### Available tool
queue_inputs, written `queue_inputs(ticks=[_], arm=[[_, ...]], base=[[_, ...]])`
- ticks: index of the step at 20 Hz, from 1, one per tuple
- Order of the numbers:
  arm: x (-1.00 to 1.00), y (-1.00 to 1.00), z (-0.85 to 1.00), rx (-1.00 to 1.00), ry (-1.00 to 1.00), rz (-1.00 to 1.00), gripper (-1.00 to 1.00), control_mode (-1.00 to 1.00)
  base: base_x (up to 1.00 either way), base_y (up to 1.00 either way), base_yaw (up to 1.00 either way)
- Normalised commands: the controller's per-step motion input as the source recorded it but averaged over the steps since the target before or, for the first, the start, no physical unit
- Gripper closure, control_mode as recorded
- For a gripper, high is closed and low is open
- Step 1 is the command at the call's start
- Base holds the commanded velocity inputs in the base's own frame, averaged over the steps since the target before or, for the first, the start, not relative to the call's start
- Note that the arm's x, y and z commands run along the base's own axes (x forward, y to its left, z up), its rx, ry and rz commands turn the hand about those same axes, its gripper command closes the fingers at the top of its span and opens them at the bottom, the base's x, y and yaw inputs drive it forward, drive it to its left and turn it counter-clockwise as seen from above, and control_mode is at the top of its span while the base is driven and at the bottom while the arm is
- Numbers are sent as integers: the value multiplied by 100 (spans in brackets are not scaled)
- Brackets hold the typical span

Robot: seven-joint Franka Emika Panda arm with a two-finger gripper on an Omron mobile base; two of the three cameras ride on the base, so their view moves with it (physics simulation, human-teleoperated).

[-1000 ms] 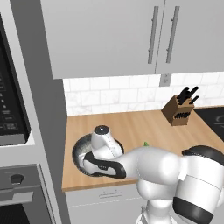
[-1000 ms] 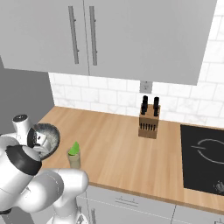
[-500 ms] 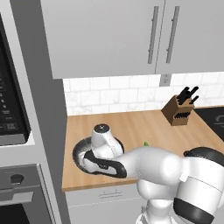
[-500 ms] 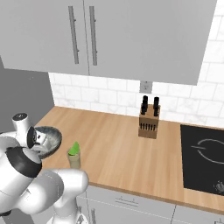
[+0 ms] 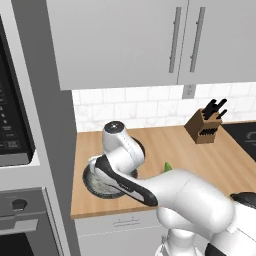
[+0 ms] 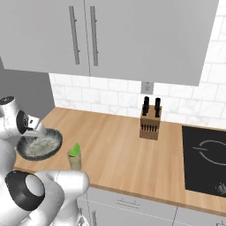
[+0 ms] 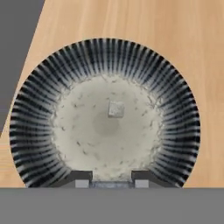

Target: Grab a lemon wedge from the fridge and one ice cube from the ice bowl, and put them in the glass of lemonade.

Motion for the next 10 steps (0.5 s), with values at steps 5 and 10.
queue_inputs(ticks=[5, 10], arm=[[-16, 0, 93, -2, -10, 0, 100, -100], [-22, -7, 22, 7, -11, 0, 100, -100]], base=[[0, 0, 0], [0, 0, 0]])
